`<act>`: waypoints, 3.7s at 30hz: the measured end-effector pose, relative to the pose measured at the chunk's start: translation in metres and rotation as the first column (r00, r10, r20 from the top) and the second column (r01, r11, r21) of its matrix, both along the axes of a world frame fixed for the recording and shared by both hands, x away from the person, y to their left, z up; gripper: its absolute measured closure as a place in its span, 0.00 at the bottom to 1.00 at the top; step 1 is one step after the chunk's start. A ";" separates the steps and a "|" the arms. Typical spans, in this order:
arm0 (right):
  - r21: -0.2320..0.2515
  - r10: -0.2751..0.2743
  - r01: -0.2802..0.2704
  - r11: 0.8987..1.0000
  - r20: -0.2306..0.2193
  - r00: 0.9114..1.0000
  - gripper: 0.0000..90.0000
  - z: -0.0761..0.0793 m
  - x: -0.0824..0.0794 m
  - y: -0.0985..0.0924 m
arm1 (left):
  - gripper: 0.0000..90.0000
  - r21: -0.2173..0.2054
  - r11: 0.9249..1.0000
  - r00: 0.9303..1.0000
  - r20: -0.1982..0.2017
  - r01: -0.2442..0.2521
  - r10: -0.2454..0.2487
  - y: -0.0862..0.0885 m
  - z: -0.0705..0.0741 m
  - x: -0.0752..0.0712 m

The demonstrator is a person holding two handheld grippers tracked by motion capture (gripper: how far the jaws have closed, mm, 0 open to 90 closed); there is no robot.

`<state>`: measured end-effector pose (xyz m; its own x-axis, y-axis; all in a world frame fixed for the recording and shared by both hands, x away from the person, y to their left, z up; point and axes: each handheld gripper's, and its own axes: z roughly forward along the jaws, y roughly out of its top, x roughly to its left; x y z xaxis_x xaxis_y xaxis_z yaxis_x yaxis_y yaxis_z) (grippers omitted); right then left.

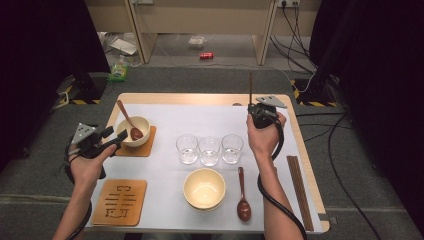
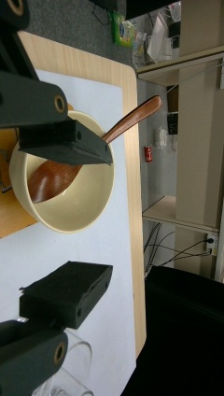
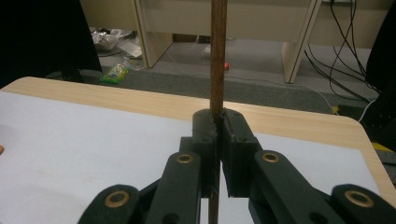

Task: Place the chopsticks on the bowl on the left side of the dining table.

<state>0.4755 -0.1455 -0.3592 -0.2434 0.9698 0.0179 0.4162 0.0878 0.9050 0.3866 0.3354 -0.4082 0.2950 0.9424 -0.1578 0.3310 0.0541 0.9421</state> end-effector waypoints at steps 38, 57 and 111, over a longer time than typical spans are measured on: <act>0.029 0.061 -0.063 0.998 0.061 0.996 0.94 0.005 0.010 0.033 | 0.44 0.010 1.000 1.000 0.002 0.013 -0.013 -0.006 0.000 0.001; 0.061 0.116 -0.121 0.991 0.079 0.990 0.94 0.004 0.014 0.051 | 0.45 0.005 0.994 0.994 0.038 0.105 -0.106 -0.039 0.014 0.017; 0.055 0.212 -0.220 0.974 0.116 0.970 0.94 0.003 0.007 0.092 | 0.74 -0.070 0.885 0.888 0.026 0.460 -0.459 -0.223 0.094 0.137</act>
